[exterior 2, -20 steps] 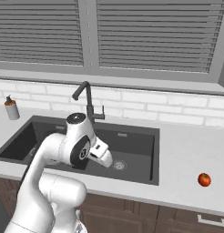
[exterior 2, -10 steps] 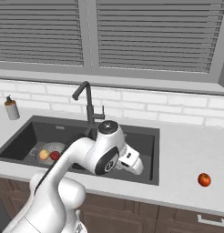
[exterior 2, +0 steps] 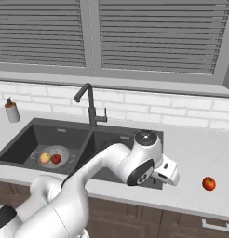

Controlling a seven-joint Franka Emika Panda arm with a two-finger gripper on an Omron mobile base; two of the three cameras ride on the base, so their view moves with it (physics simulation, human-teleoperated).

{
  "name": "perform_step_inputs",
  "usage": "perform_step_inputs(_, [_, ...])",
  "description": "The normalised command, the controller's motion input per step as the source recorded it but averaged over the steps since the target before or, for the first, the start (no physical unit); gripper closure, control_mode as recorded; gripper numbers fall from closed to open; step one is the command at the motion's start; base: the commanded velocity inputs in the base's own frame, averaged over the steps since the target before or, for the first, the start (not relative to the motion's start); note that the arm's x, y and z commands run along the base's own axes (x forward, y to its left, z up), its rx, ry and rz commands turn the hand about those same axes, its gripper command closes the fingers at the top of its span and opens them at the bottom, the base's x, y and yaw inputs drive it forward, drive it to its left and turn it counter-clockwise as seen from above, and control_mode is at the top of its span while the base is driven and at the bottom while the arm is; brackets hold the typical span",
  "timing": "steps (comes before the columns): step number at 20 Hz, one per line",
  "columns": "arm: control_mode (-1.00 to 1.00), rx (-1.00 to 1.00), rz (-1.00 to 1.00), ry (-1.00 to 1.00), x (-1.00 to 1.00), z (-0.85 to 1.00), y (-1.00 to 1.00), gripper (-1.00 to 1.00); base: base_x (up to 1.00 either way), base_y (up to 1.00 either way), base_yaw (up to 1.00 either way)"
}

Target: Put the colander in the sink, put the apple, peach, apple in the colander, and turn on the sink faucet and pour water over the colander.

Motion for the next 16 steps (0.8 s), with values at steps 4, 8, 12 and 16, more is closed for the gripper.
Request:
perform_step_inputs(4, [-1.00,0.00,0.00,0.10,0.00,0.09,-0.98,-1.00,0.00,0.00,0.00])
perform_step_inputs(8, [-1.00,0.00,0.00,0.12,0.02,0.04,-0.93,-1.00,0.00,0.00,0.00])
perform_step_inputs(12, [-1.00,0.00,0.00,0.06,0.21,-0.05,-0.64,-1.00,0.00,0.00,0.00])
perform_step_inputs(16, [-1.00,0.00,0.00,0.03,0.23,-0.15,-0.41,-1.00,0.00,0.00,0.00])
